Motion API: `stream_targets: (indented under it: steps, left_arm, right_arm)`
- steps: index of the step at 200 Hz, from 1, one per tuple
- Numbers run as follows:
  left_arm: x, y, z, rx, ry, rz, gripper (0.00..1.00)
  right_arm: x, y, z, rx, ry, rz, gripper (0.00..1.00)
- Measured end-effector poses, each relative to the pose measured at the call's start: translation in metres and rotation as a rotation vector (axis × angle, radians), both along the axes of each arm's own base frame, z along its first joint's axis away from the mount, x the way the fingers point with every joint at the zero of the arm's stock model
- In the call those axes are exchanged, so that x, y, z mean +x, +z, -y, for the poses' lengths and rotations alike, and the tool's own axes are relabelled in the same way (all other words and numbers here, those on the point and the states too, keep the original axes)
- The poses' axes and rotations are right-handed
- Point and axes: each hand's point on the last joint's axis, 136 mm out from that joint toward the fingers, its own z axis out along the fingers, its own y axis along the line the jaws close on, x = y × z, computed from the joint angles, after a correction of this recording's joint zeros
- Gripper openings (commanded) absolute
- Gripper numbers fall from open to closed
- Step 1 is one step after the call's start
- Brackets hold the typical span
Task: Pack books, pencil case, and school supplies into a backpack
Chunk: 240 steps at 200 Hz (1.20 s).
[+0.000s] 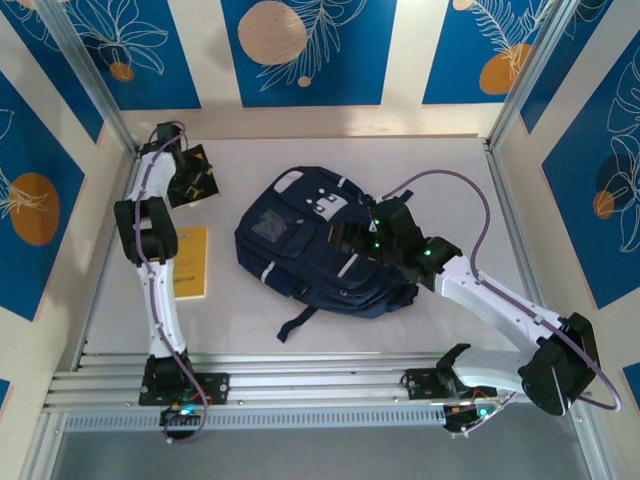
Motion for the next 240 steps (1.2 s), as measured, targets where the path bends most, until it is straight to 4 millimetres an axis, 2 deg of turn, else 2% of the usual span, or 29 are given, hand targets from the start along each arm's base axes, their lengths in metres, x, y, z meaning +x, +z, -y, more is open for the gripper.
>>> stream_targets:
  steps: [32, 62, 90, 120, 153, 171, 198, 240]
  left_arm:
    - [-0.030, -0.003, 0.017, -0.003, -0.025, -0.039, 0.59]
    - [-0.068, -0.005, 0.033, 0.008, -0.059, -0.106, 0.59]
    - [-0.082, -0.002, 0.040, 0.079, -0.131, -0.158, 0.59]
    - [-0.101, 0.006, 0.038, 0.212, -0.252, -0.261, 0.67]
    - [-0.091, 0.026, 0.031, 0.351, -0.403, -0.263, 0.72]
    - [-0.086, 0.030, 0.029, 0.402, -0.466, -0.256, 0.73]
    - [-0.082, 0.021, 0.033, 0.442, -0.542, -0.276, 0.74]
    - [-0.079, 0.000, 0.063, 0.513, -0.667, -0.315, 0.73]
  right_arm:
    - [-0.007, 0.006, -0.003, 0.009, 0.009, 0.010, 0.85]
    - [-0.013, 0.010, -0.006, 0.007, 0.018, 0.023, 0.85]
    - [-0.016, 0.010, -0.010, 0.006, 0.027, 0.024, 0.85]
    - [-0.017, 0.010, -0.011, 0.004, 0.031, 0.025, 0.86]
    - [-0.016, 0.010, -0.010, -0.003, 0.027, 0.031, 0.87]
    - [-0.015, 0.007, -0.010, -0.015, 0.031, 0.029, 0.88]
    - [-0.013, 0.000, -0.011, -0.045, 0.036, 0.018, 0.89]
    - [-0.011, -0.008, -0.008, -0.067, 0.034, 0.001, 0.89]
